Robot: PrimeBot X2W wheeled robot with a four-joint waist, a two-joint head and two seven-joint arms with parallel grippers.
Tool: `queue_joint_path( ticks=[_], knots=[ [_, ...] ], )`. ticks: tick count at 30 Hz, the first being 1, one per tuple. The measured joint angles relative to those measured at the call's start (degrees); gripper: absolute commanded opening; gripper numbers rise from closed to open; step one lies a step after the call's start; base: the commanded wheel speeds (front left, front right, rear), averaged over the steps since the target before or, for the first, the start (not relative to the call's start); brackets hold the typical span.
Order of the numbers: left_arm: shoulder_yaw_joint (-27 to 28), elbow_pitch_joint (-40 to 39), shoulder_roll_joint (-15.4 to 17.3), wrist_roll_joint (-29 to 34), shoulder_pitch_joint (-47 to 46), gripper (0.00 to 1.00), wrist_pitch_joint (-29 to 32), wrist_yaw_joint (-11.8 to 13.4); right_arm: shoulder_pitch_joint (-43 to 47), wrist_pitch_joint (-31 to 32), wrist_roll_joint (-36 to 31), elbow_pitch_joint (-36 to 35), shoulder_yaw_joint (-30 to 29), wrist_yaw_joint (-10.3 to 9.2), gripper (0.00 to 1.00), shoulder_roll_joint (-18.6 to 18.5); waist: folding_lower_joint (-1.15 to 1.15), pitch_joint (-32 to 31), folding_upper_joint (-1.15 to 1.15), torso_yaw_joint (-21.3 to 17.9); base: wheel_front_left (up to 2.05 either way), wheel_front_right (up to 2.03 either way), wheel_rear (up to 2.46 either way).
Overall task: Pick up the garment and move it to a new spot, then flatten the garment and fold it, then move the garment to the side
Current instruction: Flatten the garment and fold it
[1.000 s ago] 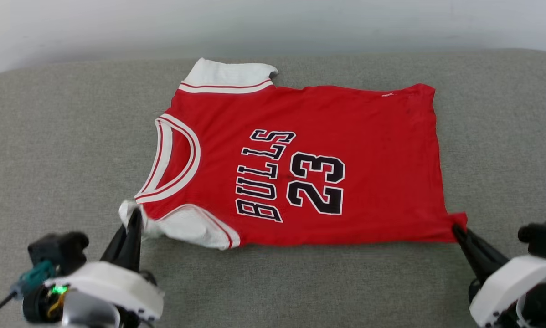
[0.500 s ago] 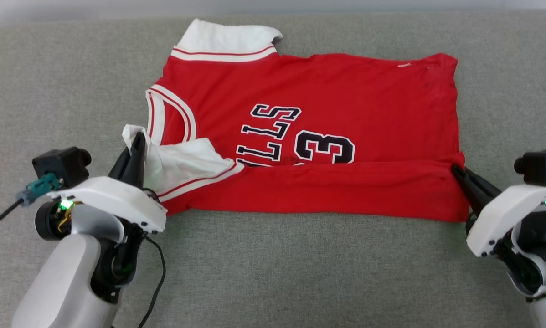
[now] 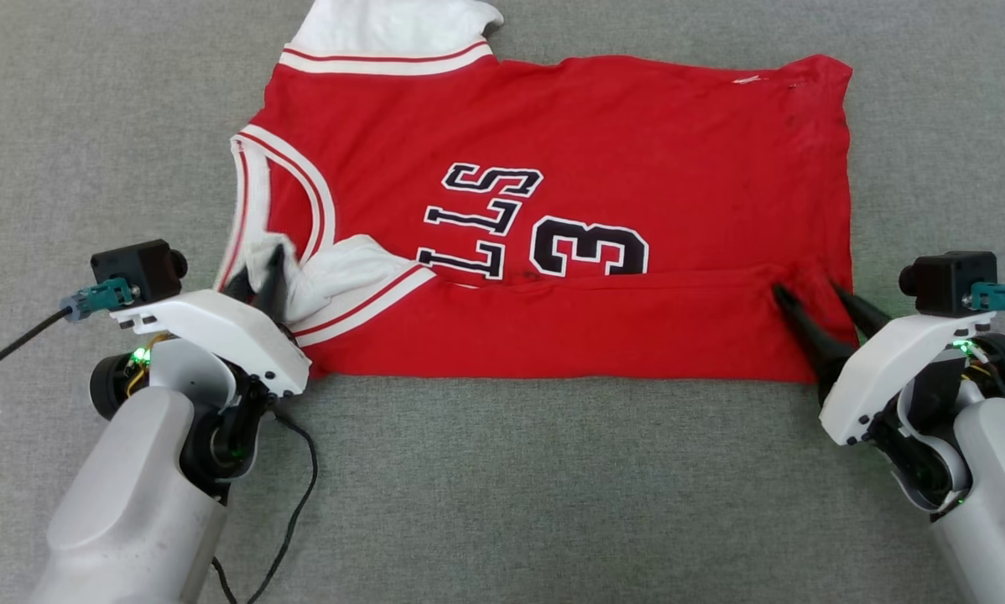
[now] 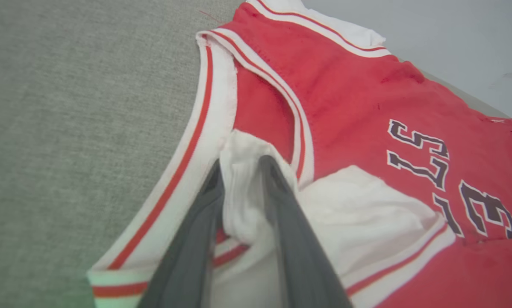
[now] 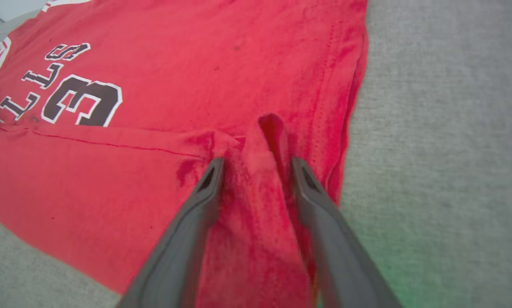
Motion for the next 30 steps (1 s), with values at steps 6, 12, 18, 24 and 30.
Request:
queue_joint_path(
  ticks=[6,12,18,24,30],
  knots=[
    [0.7,4.0,0.6,-0.8,-1.7,1.00,-0.4,-1.2,-0.5,-7.9,0.4,0.7,1.0,-0.03,1.00,-0.5,0.00,-1.0,0.00,-0.8,0.00,0.00,0.00],
    [1.6,2.7,4.5,-0.9,-1.5,1.00,1.8,-1.1,0.1,-14.4,-1.7,-3.1,-1.6,-0.03,1.00,-0.5,0.00,-3.3,0.00,-1.9,0.00,0.00,0.00],
    [1.4,-4.8,11.1,-1.4,1.1,1.00,10.2,0.0,4.1,-14.5,-4.6,-9.3,-4.7,-0.03,1.00,0.9,-0.01,-5.8,0.00,-2.9,0.00,0.00,0.00],
    [-0.2,-13.0,18.1,-4.3,5.6,1.00,24.0,1.0,7.8,-12.1,-6.7,-15.0,-6.8,-0.03,1.00,3.2,-0.01,-7.1,0.00,-4.1,0.00,0.00,0.00],
    [0.4,-18.3,22.1,-9.6,12.3,1.00,34.8,6.5,9.9,-10.2,-7.6,-19.0,-8.0,-0.03,1.00,5.9,-0.01,-5.1,0.00,-5.9,0.00,0.00,0.00]
  ],
)
